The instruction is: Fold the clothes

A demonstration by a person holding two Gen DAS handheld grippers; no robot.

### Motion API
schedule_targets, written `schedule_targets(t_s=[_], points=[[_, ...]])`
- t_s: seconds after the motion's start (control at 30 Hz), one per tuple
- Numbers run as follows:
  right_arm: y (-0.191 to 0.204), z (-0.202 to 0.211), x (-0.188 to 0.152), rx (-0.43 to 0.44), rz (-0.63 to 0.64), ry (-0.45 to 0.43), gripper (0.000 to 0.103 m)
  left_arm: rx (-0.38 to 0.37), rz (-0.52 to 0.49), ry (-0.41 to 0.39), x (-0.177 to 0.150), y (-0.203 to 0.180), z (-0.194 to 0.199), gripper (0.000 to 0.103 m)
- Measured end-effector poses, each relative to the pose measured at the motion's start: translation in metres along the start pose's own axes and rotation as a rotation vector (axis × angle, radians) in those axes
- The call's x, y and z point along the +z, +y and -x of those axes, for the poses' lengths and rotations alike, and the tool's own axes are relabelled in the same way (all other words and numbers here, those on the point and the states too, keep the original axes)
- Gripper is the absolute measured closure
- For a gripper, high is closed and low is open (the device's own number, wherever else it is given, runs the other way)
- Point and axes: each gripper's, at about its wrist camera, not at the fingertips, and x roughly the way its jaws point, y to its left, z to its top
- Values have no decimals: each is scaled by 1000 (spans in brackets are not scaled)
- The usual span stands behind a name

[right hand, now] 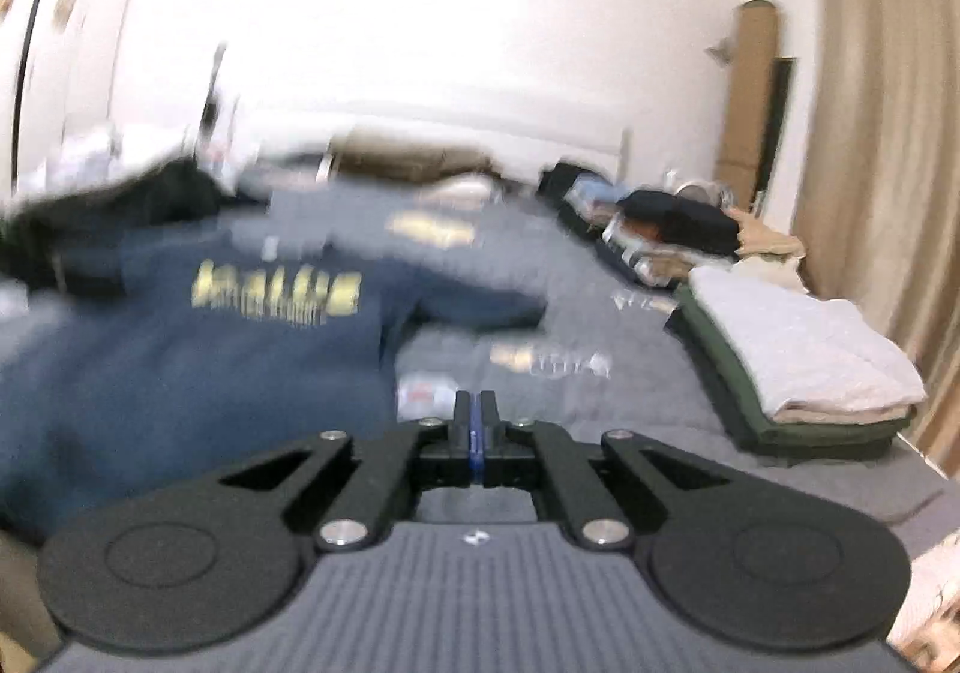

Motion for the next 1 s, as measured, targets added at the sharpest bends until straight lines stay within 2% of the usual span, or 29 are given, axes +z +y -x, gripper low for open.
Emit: schedule_targets(t_s=[0.07,0.17,0.23,0.3,0.4,0.47,0.53,0.57,0.6,0.67,0.73,0.9,1.0], points=[[-7,4,2,9,-41,35,103,5,-2,3,-1,0,-1,36],[-8,-15,-11,45,-10,157,102,14,-5,20,-3,0,-3,36],[-2,-26,-22,93,32,234,99,22,-14,25,-4,-1,0,36],[6,-31,-31,149,51,272,97,26,-16,24,-5,-1,4,36],[18,-42,-44,205,88,337,90,31,-15,23,-5,-2,9,36],[29,-50,-49,220,107,366,79,34,-18,24,-7,-2,12,36],[34,-54,-51,221,90,387,68,40,-22,22,-6,-2,14,36],[36,-55,-52,223,86,384,66,41,-21,20,-6,-1,15,36],[38,-52,-52,218,94,368,65,41,-20,17,-6,0,17,36],[45,-53,-53,202,149,343,53,41,-14,13,-6,1,19,36],[53,-59,-55,197,204,342,50,42,-8,11,-6,3,21,36],[66,-81,-66,213,230,437,49,53,-13,6,-10,3,28,36],[57,-84,-61,114,188,429,50,80,-1,-4,-11,10,36,36]])
